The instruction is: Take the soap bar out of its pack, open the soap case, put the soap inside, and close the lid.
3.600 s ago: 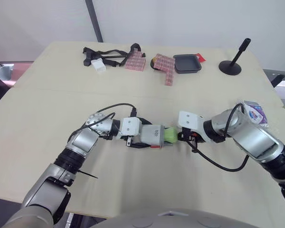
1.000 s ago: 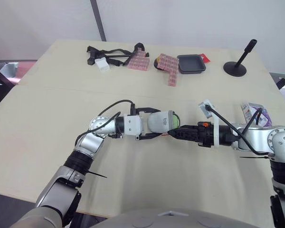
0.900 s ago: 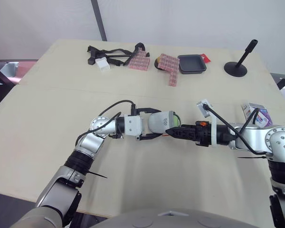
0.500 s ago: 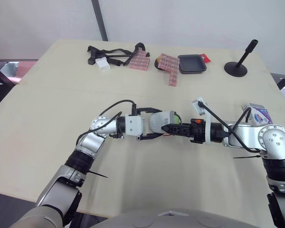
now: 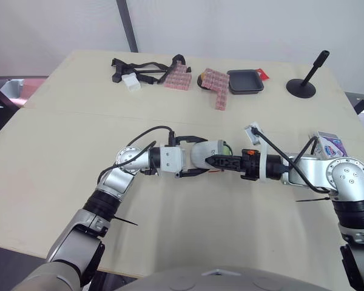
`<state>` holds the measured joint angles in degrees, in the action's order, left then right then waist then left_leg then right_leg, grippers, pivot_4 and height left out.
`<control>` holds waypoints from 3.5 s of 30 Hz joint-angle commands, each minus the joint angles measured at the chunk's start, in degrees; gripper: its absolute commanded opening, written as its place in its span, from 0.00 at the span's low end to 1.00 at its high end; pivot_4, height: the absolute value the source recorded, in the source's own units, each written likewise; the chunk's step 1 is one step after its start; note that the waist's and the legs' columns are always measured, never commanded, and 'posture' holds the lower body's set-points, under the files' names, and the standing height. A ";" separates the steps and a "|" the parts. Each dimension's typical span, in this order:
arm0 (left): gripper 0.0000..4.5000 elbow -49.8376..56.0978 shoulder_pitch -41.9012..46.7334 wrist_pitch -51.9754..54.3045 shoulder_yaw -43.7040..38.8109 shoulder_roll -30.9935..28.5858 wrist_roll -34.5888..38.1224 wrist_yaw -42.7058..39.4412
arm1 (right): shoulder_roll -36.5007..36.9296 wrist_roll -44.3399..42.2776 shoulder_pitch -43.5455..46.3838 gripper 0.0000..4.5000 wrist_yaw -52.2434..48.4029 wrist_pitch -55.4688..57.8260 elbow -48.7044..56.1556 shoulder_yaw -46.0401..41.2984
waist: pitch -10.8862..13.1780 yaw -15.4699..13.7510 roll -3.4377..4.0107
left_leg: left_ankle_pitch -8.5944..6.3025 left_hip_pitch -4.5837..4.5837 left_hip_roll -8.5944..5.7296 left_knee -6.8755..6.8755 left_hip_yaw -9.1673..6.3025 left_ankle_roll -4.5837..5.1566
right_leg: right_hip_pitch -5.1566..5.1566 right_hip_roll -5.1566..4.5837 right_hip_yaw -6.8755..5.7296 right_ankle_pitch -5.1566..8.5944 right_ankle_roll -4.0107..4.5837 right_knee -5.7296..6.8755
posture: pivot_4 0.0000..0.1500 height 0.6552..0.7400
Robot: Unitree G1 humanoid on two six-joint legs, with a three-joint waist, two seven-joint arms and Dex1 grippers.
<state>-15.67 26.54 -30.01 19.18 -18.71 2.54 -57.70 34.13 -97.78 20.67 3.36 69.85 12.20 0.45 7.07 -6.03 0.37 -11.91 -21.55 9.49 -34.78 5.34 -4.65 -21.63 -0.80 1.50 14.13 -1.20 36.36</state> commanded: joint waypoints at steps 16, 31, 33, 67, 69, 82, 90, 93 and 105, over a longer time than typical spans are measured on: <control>0.77 0.03 1.39 -1.83 -0.35 0.36 0.24 1.31 | 3.16 3.36 -0.15 0.46 -4.70 0.17 2.81 1.76 | 0.00 0.00 0.00 | 0.00 -0.07 0.00 0.00 -0.01 -0.01 | 0.01 0.00 -0.02 0.00 0.00 -0.02 | 1.00 1.00; 1.00 0.12 1.63 1.96 -1.22 0.62 3.49 -0.26 | 2.96 4.53 -0.29 0.46 -6.81 -0.09 3.53 1.42 | 0.00 -0.02 -0.01 | 0.00 -0.04 0.00 0.00 -0.01 0.00 | 0.00 0.00 -0.03 0.00 0.00 -0.02 | 1.00 1.00; 1.00 0.46 1.72 4.59 -1.30 0.52 4.87 -1.59 | 2.91 4.59 -0.35 0.46 -7.12 0.01 3.59 1.33 | 0.00 -0.02 -0.01 | 0.00 -0.03 0.00 0.00 -0.01 0.00 | 0.00 0.00 -0.02 0.00 0.00 -0.02 | 1.00 1.00; 1.00 16.21 11.10 53.88 1.48 -3.56 16.88 -12.86 | 27.52 59.10 24.31 0.46 -48.78 -1.86 19.42 29.91 | 0.13 -0.12 0.06 | -0.04 -0.29 0.06 0.04 -0.04 -0.05 | 0.01 0.12 -0.03 0.00 -0.01 -0.02 | 1.00 1.00; 1.00 15.73 11.41 53.59 2.15 -2.53 16.11 -12.14 | 27.25 62.50 25.91 0.46 -50.03 -2.58 19.49 31.94 | 0.13 -0.12 0.06 | -0.04 -0.29 0.06 0.03 -0.03 -0.05 | 0.01 0.11 -0.03 -0.01 -0.01 0.00 | 1.00 1.00; 1.00 10.67 11.86 48.85 4.55 3.20 9.71 -6.79 | 23.41 72.28 30.09 0.46 -54.88 -1.29 20.66 37.87 | 0.13 -0.08 0.07 | -0.04 -0.21 0.08 -0.01 -0.02 -0.05 | 0.03 0.14 0.04 -0.01 0.00 0.13 | 1.00 1.00; 1.00 9.33 12.11 47.33 5.75 5.13 8.46 -6.97 | 22.24 76.08 29.96 0.46 -56.52 -1.78 20.42 38.80 | 0.13 -0.01 0.07 | -0.04 -0.04 0.09 -0.01 0.02 -0.05 | 0.10 0.14 0.12 0.00 0.00 0.21 | 1.00 1.00; 1.00 9.20 12.18 46.95 6.16 5.39 8.30 -7.06 | 21.87 76.86 29.89 0.46 -57.06 -1.69 20.52 38.70 | 0.13 -0.01 0.07 | -0.03 -0.02 0.10 -0.02 0.02 -0.04 | 0.12 0.13 0.14 0.00 0.00 0.23 | 1.00 1.00; 1.00 7.56 13.08 45.13 6.61 6.34 7.15 -8.31 | 21.10 79.02 29.56 0.46 -58.83 -2.27 20.15 38.80 | 0.13 0.07 0.07 | -0.03 0.02 0.11 -0.04 0.05 -0.04 | 0.11 0.14 0.17 0.00 0.01 0.30 | 1.00 1.00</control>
<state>-8.56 38.57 16.23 25.86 -12.39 9.99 -65.58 55.41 -19.61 49.69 -55.19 68.32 31.93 39.72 7.20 -5.96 0.44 -11.94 -21.53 9.60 -34.82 5.39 -4.69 -21.51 -0.66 1.67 14.12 -1.19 36.66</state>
